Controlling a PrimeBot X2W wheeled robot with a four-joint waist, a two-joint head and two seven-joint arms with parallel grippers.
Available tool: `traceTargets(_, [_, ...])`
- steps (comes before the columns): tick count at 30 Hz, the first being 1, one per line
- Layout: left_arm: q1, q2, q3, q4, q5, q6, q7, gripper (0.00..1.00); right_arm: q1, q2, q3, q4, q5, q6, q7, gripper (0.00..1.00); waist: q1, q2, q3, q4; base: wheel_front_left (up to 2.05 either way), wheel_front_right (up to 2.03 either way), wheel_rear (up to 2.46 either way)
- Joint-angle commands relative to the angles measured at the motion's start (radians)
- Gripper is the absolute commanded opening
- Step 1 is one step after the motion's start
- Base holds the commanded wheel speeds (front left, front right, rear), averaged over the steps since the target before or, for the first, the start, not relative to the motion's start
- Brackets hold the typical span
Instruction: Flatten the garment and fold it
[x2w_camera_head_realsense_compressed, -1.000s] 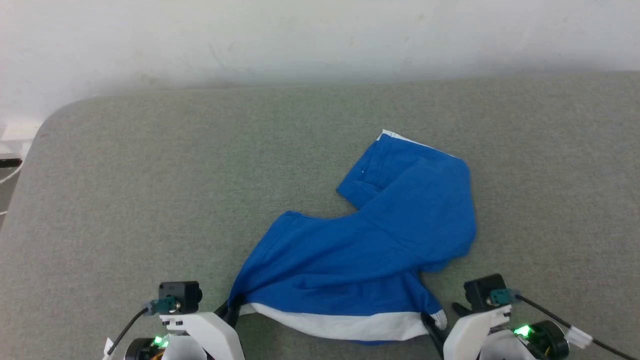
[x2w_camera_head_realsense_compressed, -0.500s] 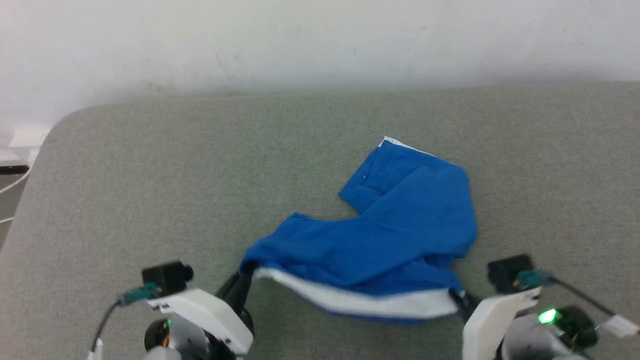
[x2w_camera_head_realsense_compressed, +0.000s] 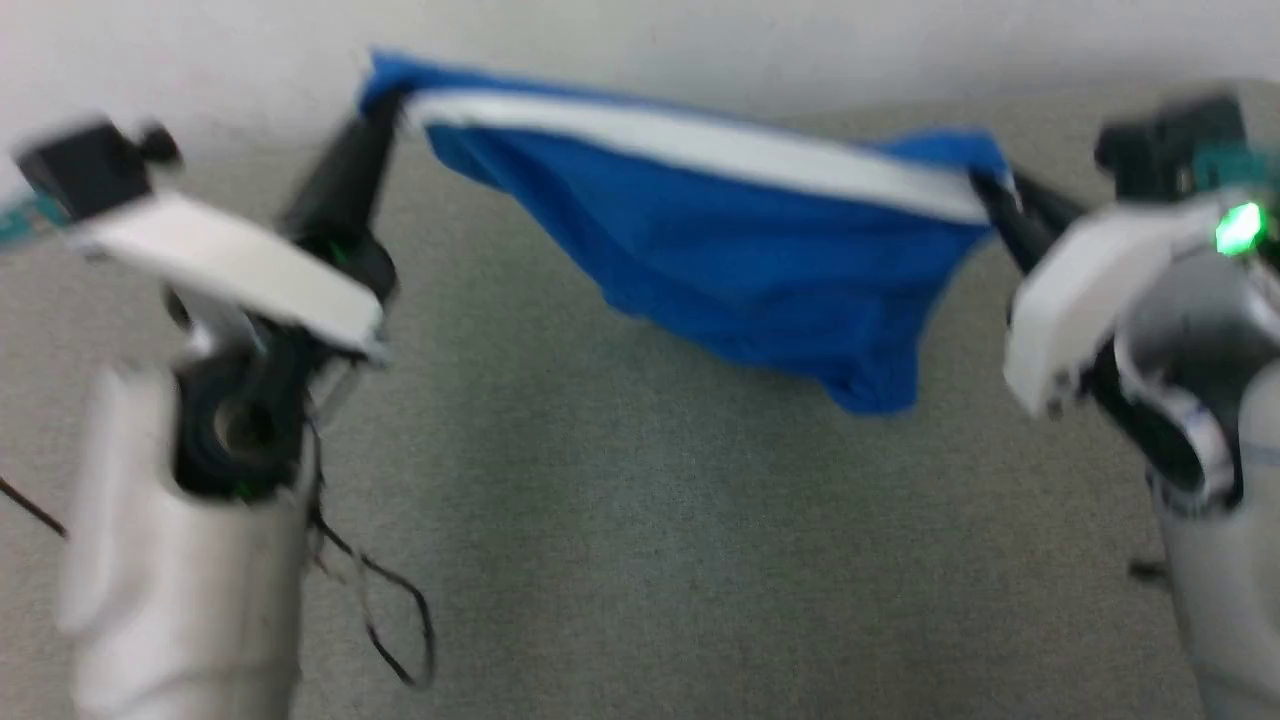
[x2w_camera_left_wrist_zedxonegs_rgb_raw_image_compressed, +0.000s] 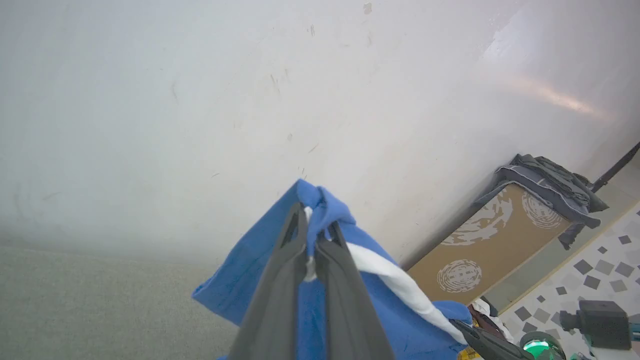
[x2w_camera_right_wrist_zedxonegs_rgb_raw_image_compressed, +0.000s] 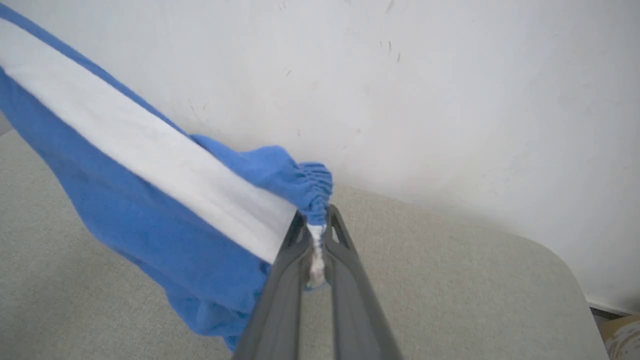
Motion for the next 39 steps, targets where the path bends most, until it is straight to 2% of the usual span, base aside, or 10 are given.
traceTargets(1, [-0.023, 0.011, 0.008, 0.002, 0.004, 0.002, 0.003, 0.0, -0.026, -0.003, 0.006, 0.012, 0.005, -0.001, -0.005, 0.0, -0.0002, 0.0, 0.073, -0.048, 0.0, 0.0, 0.0])
traceTargets(8, [-0.371, 0.095, 0.035, 0.147, 0.09, 0.055, -0.002, 0.0, -0.438, -0.056, 0.126, 0.26, 0.034, -0.001, -0.064, 0.0, -0.0002, 0.0, 0.243, -0.102, 0.0, 0.0, 0.0])
traceTargets(13, [-0.603, 0.095, 0.065, 0.259, 0.157, 0.08, -0.142, 0.0, -0.677, -0.046, 0.107, 0.383, -0.011, -0.001, -0.186, 0.0, -0.0002, 0.0, 0.335, -0.101, 0.0, 0.0, 0.0])
traceTargets(16, [-0.685, 0.099, 0.075, 0.292, 0.201, 0.072, -0.251, 0.0, -0.776, -0.024, 0.079, 0.427, -0.047, -0.001, -0.291, 0.0, -0.0002, 0.0, 0.356, -0.092, 0.0, 0.0, 0.0])
traceTargets(20, [-0.711, 0.109, 0.07, 0.305, 0.243, 0.033, -0.363, 0.0, -0.829, -0.012, 0.051, 0.464, -0.077, -0.001, -0.409, 0.0, -0.0002, 0.0, 0.356, -0.065, 0.0, 0.0, 0.0])
traceTargets(24, [-0.625, 0.12, 0.039, 0.315, 0.277, -0.006, -0.408, 0.0, -0.755, -0.021, 0.103, 0.498, -0.033, -0.001, -0.42, 0.0, -0.0002, 0.0, 0.326, -0.038, 0.0, 0.0, 0.0])
traceTargets(29, [-0.364, 0.128, -0.019, 0.286, 0.307, -0.026, -0.395, 0.0, -0.566, -0.088, 0.197, 0.489, 0.085, -0.001, -0.375, 0.0, -0.0002, 0.0, 0.248, 0.003, 0.0, 0.0, 0.0])
traceTargets(33, [-0.098, 0.126, -0.041, 0.239, 0.288, -0.021, -0.352, 0.0, -0.347, -0.145, 0.259, 0.413, 0.203, -0.001, -0.322, 0.0, -0.0002, 0.0, 0.161, 0.038, 0.0, 0.0, 0.0])
traceTargets(35, [0.049, 0.15, -0.069, 0.212, 0.314, -0.005, -0.308, 0.0, -0.233, -0.166, 0.277, 0.359, 0.291, -0.001, -0.289, 0.0, -0.0002, 0.0, 0.125, 0.047, 0.0, 0.0, 0.0])
traceTargets(39, [0.311, 0.133, -0.11, 0.149, 0.262, 0.012, -0.205, 0.0, -0.021, -0.223, 0.277, 0.252, 0.385, -0.001, -0.246, 0.0, -0.0002, 0.0, 0.065, 0.068, 0.0, 0.0, 0.0])
